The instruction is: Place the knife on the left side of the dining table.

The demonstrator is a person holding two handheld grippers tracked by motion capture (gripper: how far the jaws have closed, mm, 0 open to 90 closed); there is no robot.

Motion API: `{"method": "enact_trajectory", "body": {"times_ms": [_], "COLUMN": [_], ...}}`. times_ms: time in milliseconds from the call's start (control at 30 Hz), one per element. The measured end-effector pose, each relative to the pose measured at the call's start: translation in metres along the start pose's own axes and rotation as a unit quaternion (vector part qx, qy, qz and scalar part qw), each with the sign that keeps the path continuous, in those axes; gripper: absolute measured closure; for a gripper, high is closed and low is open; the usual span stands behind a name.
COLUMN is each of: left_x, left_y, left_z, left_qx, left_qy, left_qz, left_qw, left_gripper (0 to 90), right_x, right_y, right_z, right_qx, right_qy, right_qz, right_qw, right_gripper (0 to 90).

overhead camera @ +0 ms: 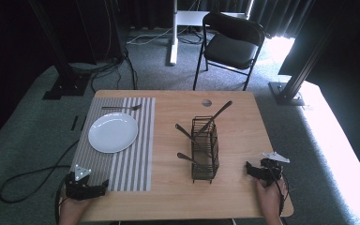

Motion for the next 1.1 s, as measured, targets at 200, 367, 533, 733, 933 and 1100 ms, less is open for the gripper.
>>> {"method": "enact_trajectory", "body": {"times_ms": [200,367,533,733,933,1100], "left_x": [0.0,0.0,-0.0001,0.0002,0.0007,-0.0042], "left_y": [0.0002,0.0008,0.0007,0.0009,0.0019,0.0026], "left_z": [-0.0001,-0.0008,-0.0007,-0.0005,0.0,-0.0009], "left_qx": [0.0,0.001,0.001,0.003,0.002,0.01], "left_qy": [-0.001,-0.008,-0.008,-0.01,-0.012,-0.013], "left_qz": [-0.002,-0.007,-0.007,-0.007,-0.005,-0.014], "left_qw": [1.0,0.9999,0.9999,0.9999,0.9999,0.9998], "left_gripper": [1.3,1.2,1.2,1.3,1.4,1.6], "right_x": [0.0,0.0,0.0,0.0,0.0,-0.0002], "right_y": [0.0,0.0,0.0,0.0,0.0,-0.0003], "right_z": [0.0,0.0,0.0,0.0001,0.0001,0.0003], "right_qx": [0.0,0.0,0.0,0.0,0.0,0.0], "right_qy": [0.0,0.0,0.0,0.0,0.0,0.0], "right_qz": [0.0,0.0,0.0,0.0,0.0,0.0], "right_qw": [1.0,1.0,1.0,1.0,1.0,1.0], "right_gripper": [11.9,11.9,11.9,11.9,11.9,11.8]}}
Point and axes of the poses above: each handheld gripper's, and its own axes: y roughly backward along the jaws, z roughly out of its top, x roughly to its left, the point moved 9 cm from there along -y, roughly forward along the jaws, and after that the axes turned 1 degree about z, right-handed, at the moved point
